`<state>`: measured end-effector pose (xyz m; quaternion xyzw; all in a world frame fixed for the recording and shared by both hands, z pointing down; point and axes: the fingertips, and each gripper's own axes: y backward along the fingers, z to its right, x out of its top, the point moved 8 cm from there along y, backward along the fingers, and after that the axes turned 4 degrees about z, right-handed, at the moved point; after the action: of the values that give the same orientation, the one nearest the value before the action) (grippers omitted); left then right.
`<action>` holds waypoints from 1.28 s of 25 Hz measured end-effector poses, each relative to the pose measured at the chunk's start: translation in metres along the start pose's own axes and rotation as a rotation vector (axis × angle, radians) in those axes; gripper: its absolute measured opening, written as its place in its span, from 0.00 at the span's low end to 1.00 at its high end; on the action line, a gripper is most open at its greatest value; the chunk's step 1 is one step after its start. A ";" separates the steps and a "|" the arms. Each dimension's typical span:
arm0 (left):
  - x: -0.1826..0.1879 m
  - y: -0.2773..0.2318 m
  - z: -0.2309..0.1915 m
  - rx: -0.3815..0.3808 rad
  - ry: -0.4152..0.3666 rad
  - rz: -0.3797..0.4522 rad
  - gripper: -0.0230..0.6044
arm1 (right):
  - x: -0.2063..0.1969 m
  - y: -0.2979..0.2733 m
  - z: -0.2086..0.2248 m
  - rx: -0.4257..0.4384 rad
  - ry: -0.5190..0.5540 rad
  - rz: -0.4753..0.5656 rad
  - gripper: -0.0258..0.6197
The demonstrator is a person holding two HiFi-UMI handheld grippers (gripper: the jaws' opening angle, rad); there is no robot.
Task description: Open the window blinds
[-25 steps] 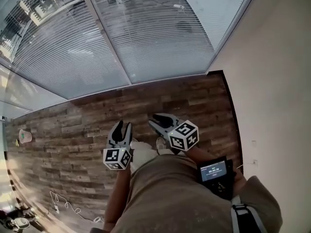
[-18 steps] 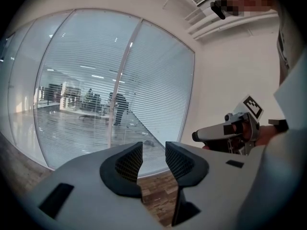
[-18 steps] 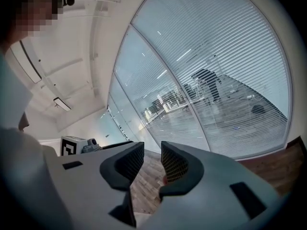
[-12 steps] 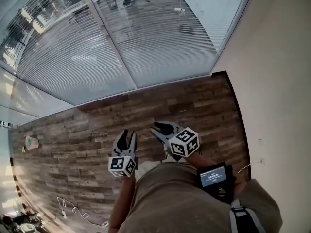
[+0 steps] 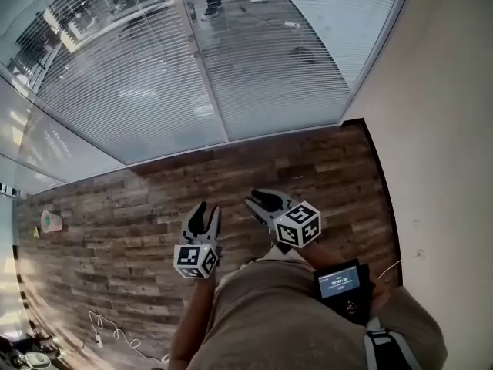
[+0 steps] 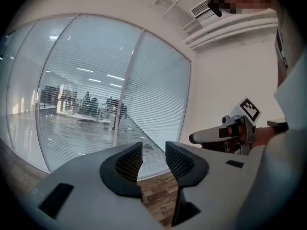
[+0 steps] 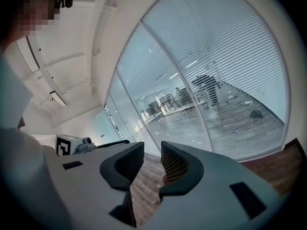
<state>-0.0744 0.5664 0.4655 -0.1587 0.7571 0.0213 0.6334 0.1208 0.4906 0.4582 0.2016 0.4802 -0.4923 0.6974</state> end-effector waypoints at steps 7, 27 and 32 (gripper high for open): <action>-0.011 0.077 -0.040 0.013 0.016 0.013 0.29 | -0.030 -0.022 -0.074 0.000 0.052 -0.015 0.21; -0.032 0.165 -0.085 -0.025 0.018 0.023 0.29 | -0.081 -0.020 -0.164 -0.051 0.097 -0.018 0.21; -0.037 0.155 -0.064 -0.016 0.012 0.019 0.29 | -0.076 -0.002 -0.148 -0.057 0.089 -0.004 0.21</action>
<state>-0.1715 0.7065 0.4878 -0.1569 0.7622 0.0325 0.6272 0.0451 0.6382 0.4571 0.2022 0.5252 -0.4702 0.6798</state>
